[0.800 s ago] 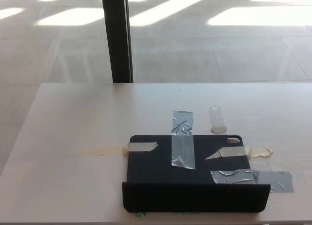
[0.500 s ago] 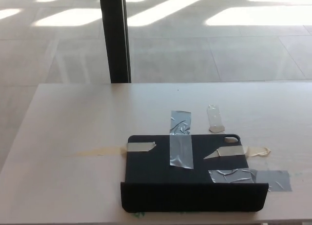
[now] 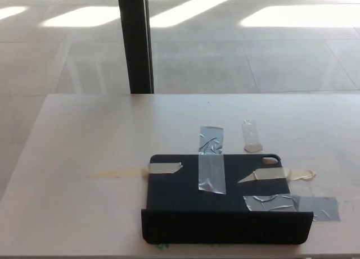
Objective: The robot uses its right hand to open a folded tablet cover kept in the middle of the desk
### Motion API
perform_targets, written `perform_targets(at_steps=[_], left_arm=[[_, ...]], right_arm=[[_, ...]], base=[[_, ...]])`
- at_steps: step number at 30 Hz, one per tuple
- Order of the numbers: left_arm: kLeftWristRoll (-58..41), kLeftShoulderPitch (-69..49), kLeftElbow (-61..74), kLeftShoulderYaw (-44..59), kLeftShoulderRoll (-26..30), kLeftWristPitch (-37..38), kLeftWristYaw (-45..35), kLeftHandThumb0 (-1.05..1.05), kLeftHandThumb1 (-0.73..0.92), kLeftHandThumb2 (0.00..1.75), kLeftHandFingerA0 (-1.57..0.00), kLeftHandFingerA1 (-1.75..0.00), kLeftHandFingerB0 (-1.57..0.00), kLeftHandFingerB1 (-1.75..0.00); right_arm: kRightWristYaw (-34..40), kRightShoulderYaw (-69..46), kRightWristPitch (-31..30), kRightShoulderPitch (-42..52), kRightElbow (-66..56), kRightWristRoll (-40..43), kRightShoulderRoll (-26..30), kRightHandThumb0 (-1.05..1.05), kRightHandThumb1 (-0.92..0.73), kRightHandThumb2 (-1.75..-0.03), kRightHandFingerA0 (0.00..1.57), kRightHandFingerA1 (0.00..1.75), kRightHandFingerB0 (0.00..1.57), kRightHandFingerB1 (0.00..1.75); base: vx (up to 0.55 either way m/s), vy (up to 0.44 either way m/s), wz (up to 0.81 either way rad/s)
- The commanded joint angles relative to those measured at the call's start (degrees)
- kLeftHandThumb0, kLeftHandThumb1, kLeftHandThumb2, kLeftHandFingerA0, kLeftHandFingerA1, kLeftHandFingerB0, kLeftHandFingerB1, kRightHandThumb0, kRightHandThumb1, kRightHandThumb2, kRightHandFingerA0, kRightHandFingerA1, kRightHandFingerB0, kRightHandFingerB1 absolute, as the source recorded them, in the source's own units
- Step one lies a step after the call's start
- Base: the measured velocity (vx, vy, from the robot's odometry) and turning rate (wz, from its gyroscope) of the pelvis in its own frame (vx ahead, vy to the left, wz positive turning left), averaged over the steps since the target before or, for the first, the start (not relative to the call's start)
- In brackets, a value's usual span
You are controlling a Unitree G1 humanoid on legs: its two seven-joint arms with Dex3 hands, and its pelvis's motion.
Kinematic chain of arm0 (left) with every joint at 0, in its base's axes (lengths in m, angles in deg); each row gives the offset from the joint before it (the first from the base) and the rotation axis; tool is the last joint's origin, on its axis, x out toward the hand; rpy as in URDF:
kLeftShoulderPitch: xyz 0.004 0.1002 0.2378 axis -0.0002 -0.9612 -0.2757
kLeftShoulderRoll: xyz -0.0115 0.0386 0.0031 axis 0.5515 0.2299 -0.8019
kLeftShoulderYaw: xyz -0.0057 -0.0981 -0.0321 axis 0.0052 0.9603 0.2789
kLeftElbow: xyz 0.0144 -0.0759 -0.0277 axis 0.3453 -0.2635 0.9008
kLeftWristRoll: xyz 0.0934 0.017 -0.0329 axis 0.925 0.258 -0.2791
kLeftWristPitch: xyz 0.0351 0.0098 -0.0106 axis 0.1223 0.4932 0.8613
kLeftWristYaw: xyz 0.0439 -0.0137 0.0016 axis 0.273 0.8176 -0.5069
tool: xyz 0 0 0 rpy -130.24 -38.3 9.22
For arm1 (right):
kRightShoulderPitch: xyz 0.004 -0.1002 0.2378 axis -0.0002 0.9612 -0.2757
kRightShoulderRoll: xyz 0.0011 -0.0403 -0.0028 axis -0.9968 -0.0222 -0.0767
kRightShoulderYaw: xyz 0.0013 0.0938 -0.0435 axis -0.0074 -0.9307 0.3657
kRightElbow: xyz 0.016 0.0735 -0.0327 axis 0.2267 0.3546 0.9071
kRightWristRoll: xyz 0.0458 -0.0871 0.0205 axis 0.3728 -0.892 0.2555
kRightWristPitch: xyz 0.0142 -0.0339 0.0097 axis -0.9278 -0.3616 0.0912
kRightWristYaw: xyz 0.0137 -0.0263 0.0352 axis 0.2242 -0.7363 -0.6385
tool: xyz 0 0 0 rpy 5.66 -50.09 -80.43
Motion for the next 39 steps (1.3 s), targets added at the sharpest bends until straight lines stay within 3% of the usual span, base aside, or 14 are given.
perform_targets(at_steps=[1, 5, 7, 10, 12, 14, 15, 16, 24, 31, 32, 33, 34, 39], left_arm=[[-2.0, 0.0, -0.9, 0.9, 1.6, 0.0, -1.8, -0.97, 0.59, 0.72, -0.5, -1.11, -0.32, -0.96], [-2.0, -0.1, -1.1, 1.0, 1.5, 0.1, -1.9, -0.97, 0.47, 1.07, -0.6, -1.03, -0.32, -0.85], [-1.9, -0.1, -1.1, 0.9, 1.6, -0.1, -1.5, -0.94, 0.59, 0.7, -0.46, -1.18, -0.3, -1.04], [-1.5, -0.5, -1.0, 0.6, 1.6, 0.3, -1.6, -0.95, 0.59, 0.7, -0.46, -1.19, -0.31, -1.04], [-1.4, -0.4, -0.7, 0.4, 1.6, 0.1, -1.6, -0.97, 0.58, 0.7, -0.46, -1.17, -0.36, -1.04], [-1.7, -0.3, -1.1, 0.8, 1.6, 0.1, -1.6, -0.98, 0.58, 0.68, -0.48, -1.18, -0.37, -1.05], [-2.0, 0.0, -1.2, 1.2, 1.5, -0.3, -1.1, -0.97, 0.57, 0.67, -0.53, -1.15, -0.42, -1.02], [-1.7, -0.1, -1.2, 0.9, 1.5, 0.1, -1.3, -0.97, 0.58, 0.68, -0.5, -1.11, -0.41, -0.99], [-1.7, -0.5, -1.0, 0.8, 1.6, 0.2, -2.0, -0.98, 0.59, 0.68, -0.47, -1.16, -0.34, -1.02], [-1.8, -0.4, -0.5, 1.0, 1.9, 0.3, -2.1, -1.04, 0.41, 0.93, -0.58, -1.07, -0.44, -0.95], [-1.8, -0.4, -0.4, 0.9, 2.0, 0.3, -2.2, -1.04, 0.41, 0.94, -0.58, -1.07, -0.45, -0.95], [-1.6, -0.4, -0.7, 0.8, 2.0, 0.6, -2.1, -1.02, 0.59, 0.66, -0.47, -1.11, -0.37, -0.98], [-1.5, -0.4, -0.8, 0.8, 2.0, 0.9, -2.3, -1.03, 0.41, 0.93, -0.56, -1.04, -0.41, -0.91], [-1.5, -0.2, -0.9, 0.8, 2.0, 0.6, -2.0, -1.01, 0.59, 0.67, -0.45, -1.08, -0.32, -0.95]], right_arm=[[-6.9, 13.9, -7.0, -6.7, -11.4, -6.0, 5.0, -0.83, -0.76, -0.64, 0.37, 0.64, 0.33, 0.32], [-11.7, 26.8, -8.6, -7.2, -16.8, -15.0, 7.5, -0.85, -0.79, -0.65, 0.29, 0.6, 0.29, 0.31], [-15.7, 33.2, -7.5, -7.8, -16.2, -18.6, 9.1, -0.83, -0.61, -0.99, 0.21, 0.62, 0.15, 0.42], [-18.6, 37.3, -8.0, -8.4, -16.1, -19.7, 10.4, -0.84, -0.79, -0.65, 0.19, 0.57, 0.18, 0.27], [-21.7, 42.9, -9.4, -9.6, -14.3, -22.4, 11.0, -0.94, -0.66, -1.09, 0.05, 0.49, 0.13, 0.32], [-22.7, 45.2, -9.2, -10.1, -12.7, -22.7, 11.1, -0.93, -0.64, -1.06, 0.07, 0.47, 0.11, 0.24], [-22.8, 48.0, -8.1, -10.6, -10.0, -24.6, 10.4, -0.98, -0.85, -0.66, 0.07, 0.44, 0.08, 0.25], [-23.6, 49.7, -7.4, -11.1, -8.3, -25.5, 10.2, -0.97, -0.67, -1.13, 0.0, 0.45, 0.13, 0.16], [-20.7, 55.9, -5.2, -12.3, -2.7, -29.6, 10.1, -1.05, -0.83, -1.29, 0.0, 0.5, 0.16, 0.21], [-19.7, 58.7, -5.4, -11.7, -4.0, -33.2, 11.2, -1.05, -0.83, -1.26, 0.02, 0.44, 0.14, 0.21], [-19.9, 58.9, -5.9, -11.4, -4.8, -33.5, 11.4, -1.03, -0.91, -0.78, 0.02, 0.46, 0.11, 0.27], [-19.7, 59.6, -5.8, -10.6, -5.1, -34.0, 11.4, -0.89, -0.71, -1.16, 0.04, 0.45, 0.1, 0.32], [-19.5, 60.1, -5.6, -10.3, -4.8, -34.4, 11.2, -0.94, -0.92, -0.69, 0.03, 0.52, 0.14, 0.28], [-17.0, 62.5, -4.4, -9.9, -0.1, -36.7, 9.0, -0.88, -0.83, -0.66, 0.08, 0.54, 0.23, 0.3]], base=[[0.0, 0.0, 0.0], [0.0, 0.0, 0.0], [0.0, 0.0, 0.0], [0.0, 0.0, 0.0], [0.0, 0.0, 0.0], [0.0, 0.0, 0.0], [0.0, 0.0, 0.0], [0.0, 0.0, 0.0], [0.0, 0.0, 0.0], [0.0, 0.0, 0.0], [0.0, 0.0, 0.0], [0.0, 0.0, 0.0], [0.0, 0.0, 0.0], [0.0, 0.0, 0.0]])
